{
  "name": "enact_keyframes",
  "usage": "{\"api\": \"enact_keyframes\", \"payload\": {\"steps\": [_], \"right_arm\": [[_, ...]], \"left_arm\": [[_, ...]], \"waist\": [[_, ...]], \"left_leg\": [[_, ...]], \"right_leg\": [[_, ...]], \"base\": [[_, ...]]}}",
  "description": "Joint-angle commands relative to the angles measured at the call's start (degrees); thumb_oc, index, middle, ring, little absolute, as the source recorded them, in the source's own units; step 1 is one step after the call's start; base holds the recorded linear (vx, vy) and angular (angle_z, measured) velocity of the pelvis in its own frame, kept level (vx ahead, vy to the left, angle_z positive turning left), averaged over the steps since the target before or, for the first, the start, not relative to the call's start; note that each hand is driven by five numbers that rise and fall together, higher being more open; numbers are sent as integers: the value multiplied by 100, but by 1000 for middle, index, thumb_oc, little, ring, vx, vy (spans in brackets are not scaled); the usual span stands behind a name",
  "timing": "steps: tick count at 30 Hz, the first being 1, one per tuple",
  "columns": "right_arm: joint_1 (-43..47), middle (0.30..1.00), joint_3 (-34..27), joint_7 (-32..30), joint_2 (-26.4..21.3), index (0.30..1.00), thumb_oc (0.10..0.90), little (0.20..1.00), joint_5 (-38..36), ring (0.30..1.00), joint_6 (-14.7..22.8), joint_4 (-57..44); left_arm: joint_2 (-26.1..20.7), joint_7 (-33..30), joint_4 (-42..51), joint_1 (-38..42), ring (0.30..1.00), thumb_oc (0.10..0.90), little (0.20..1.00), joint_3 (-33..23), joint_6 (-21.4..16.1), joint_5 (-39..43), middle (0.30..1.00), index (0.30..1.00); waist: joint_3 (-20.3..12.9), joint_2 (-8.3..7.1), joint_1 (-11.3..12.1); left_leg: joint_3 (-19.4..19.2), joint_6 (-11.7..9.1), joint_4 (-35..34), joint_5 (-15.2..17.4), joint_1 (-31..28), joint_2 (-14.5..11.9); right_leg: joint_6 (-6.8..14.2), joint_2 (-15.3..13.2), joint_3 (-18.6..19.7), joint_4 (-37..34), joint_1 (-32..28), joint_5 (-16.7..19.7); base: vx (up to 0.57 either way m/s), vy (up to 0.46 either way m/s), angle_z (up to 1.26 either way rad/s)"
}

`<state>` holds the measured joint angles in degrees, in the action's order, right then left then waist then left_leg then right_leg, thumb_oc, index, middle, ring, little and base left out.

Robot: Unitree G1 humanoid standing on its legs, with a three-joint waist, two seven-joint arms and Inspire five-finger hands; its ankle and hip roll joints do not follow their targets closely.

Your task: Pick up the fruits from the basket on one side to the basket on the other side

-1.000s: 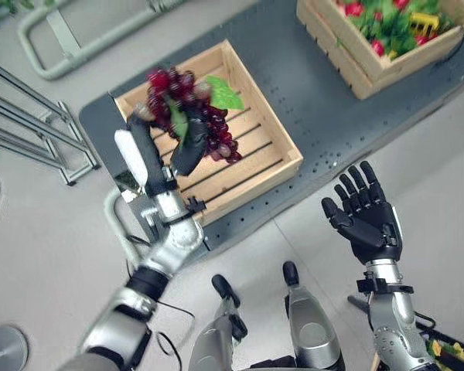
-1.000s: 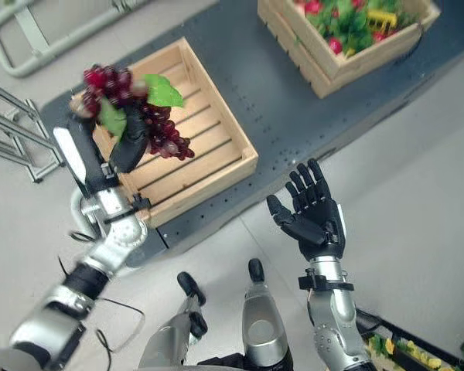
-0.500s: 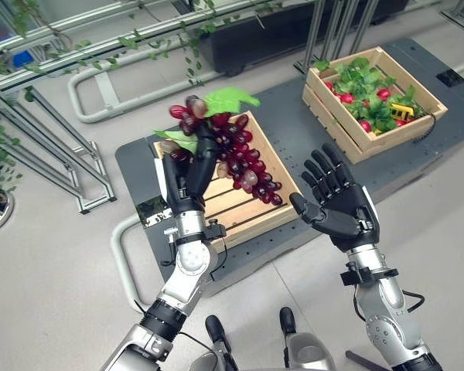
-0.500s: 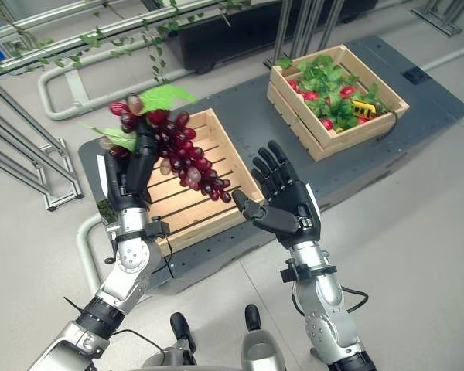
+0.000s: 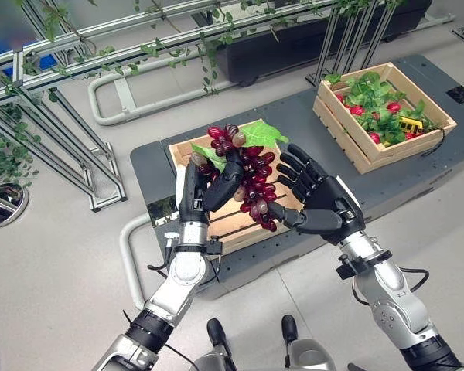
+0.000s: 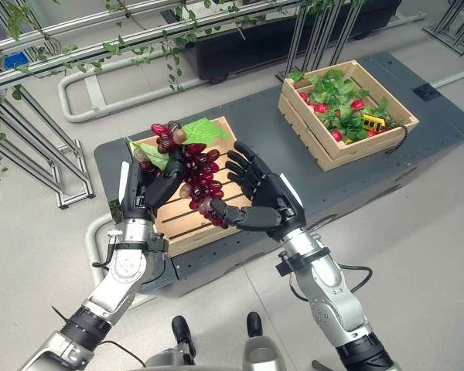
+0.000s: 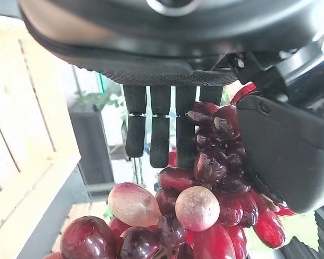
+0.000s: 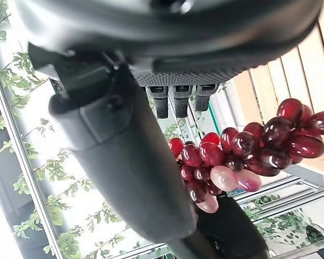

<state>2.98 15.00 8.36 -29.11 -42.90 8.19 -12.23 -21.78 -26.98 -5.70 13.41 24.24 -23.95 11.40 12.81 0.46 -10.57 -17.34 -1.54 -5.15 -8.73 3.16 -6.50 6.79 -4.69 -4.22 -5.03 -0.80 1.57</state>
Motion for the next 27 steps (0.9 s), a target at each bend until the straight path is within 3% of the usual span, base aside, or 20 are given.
{"api": "enact_keyframes", "payload": {"steps": [1, 16, 22, 23, 24, 25, 27], "right_arm": [[366, 900, 115, 172, -25, 900, 800, 900, 64, 900, 319, -376], [334, 900, 534, -606, 6, 900, 800, 900, 705, 900, 68, 289], [419, 900, 734, -857, 126, 900, 800, 900, 821, 900, 6, 604], [423, 698, 745, -896, 132, 698, 665, 698, 842, 698, 23, 626], [444, 418, 761, -931, 133, 418, 478, 418, 812, 418, 35, 643], [463, 300, 767, -928, 144, 300, 400, 300, 741, 300, 53, 690], [474, 300, 758, -908, 148, 300, 400, 300, 710, 300, 53, 708]], "left_arm": [[14, 125, 474, 579, 300, 400, 300, 105, -624, -199, 300, 300], [45, 423, 1163, 632, 300, 400, 300, 494, -903, 274, 300, 300], [104, 1015, 1355, 673, 300, 400, 300, 797, -1034, 551, 300, 300], [98, 1078, 1377, 680, 300, 400, 300, 822, -1030, 566, 300, 300], [95, 1117, 1409, 689, 300, 400, 300, 863, -1003, 558, 300, 300], [78, 1225, 1427, 713, 300, 400, 300, 922, -950, 595, 300, 300], [57, 1277, 1434, 730, 300, 400, 300, 974, -847, 599, 300, 300]], "waist": [[-881, -83, 103], [-916, -81, 122], [-927, -89, 157], [-928, -90, 159], [-925, -91, 160], [-929, -91, 156], [-941, -89, 147]], "left_leg": [[97, -176, 15, 802, -704, -168], [158, -156, 15, 833, -734, -161], [247, -155, 15, 819, -709, -154], [247, -153, 15, 820, -708, -153], [246, -148, 15, 821, -709, -153], [232, -146, 15, 824, -716, -158], [224, -145, 15, 822, -719, -163]], "right_leg": [[-94, 57, 105, 3, 353, 264], [-51, 56, 111, 3, 353, 287], [-44, 68, 126, 3, 349, 294], [-42, 68, 127, 3, 351, 296], [-40, 69, 132, 3, 352, 297], [-39, 73, 134, 3, 350, 294], [-40, 77, 141, 3, 347, 293]], "base": [[0, 0, 0], [0, 0, 0], [0, 0, 0], [0, 0, 0], [0, 0, 0], [0, 0, 0], [0, 0, 0]]}}
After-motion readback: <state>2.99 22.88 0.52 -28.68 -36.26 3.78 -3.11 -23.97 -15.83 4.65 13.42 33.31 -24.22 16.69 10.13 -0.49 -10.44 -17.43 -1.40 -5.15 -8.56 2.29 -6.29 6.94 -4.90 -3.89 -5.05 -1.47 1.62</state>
